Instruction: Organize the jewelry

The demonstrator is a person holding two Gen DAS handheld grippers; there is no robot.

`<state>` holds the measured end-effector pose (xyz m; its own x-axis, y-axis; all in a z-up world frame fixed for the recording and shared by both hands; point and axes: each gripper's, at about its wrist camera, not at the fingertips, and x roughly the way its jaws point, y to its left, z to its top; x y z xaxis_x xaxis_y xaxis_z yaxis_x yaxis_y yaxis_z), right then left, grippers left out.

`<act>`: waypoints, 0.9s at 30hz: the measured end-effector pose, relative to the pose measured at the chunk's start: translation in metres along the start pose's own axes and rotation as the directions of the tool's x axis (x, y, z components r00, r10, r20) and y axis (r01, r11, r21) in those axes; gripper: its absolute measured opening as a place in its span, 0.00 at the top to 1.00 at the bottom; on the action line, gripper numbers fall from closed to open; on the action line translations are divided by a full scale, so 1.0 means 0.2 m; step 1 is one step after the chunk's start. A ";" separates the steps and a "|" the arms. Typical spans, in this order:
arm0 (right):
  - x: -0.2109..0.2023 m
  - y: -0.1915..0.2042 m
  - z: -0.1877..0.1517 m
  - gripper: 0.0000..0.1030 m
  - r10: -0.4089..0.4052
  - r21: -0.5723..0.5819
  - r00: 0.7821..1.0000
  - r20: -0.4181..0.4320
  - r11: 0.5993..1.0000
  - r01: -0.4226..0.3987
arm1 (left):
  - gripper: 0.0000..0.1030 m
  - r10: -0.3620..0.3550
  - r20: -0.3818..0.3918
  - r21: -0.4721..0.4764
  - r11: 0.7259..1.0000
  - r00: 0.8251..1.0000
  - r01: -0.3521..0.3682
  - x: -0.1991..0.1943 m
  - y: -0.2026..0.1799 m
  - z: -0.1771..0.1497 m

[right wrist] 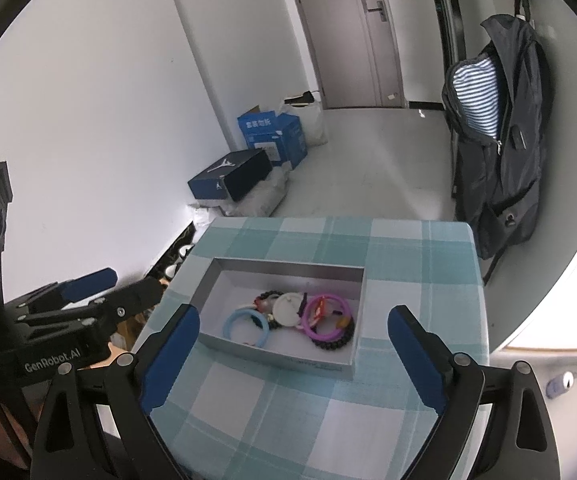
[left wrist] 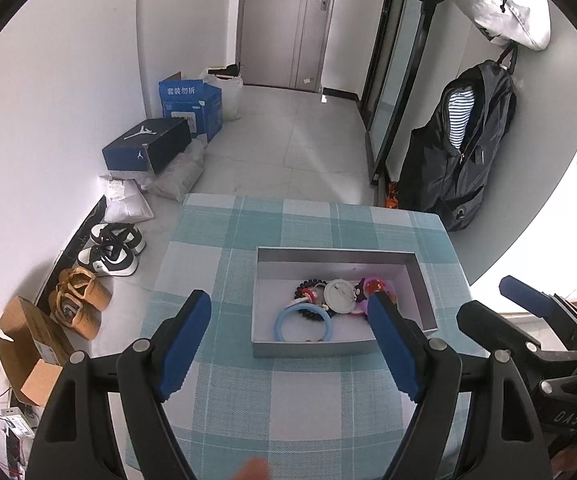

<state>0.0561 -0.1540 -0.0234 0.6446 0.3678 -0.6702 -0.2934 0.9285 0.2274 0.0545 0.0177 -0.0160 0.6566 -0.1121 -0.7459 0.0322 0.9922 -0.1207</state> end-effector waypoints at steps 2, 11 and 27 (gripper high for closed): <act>0.00 0.00 0.00 0.07 0.002 0.006 1.000 -0.001 1.000 -0.002 | 0.25 0.001 -0.001 0.002 1.000 1.000 -0.001 0.00 0.00 0.00; -0.01 -0.03 0.01 0.07 0.002 0.026 1.000 0.003 1.000 -0.002 | 0.25 -0.005 0.001 0.010 1.000 1.000 0.005 0.01 -0.01 -0.01; -0.01 -0.04 0.01 0.07 -0.001 0.039 1.000 0.004 0.999 0.001 | 0.25 -0.009 0.001 0.015 1.000 1.000 0.009 -0.01 -0.01 0.00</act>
<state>0.0588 -0.1616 -0.0226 0.6473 0.3674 -0.6678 -0.2655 0.9300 0.2543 0.0527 0.0150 -0.0152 0.6569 -0.1206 -0.7442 0.0496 0.9919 -0.1170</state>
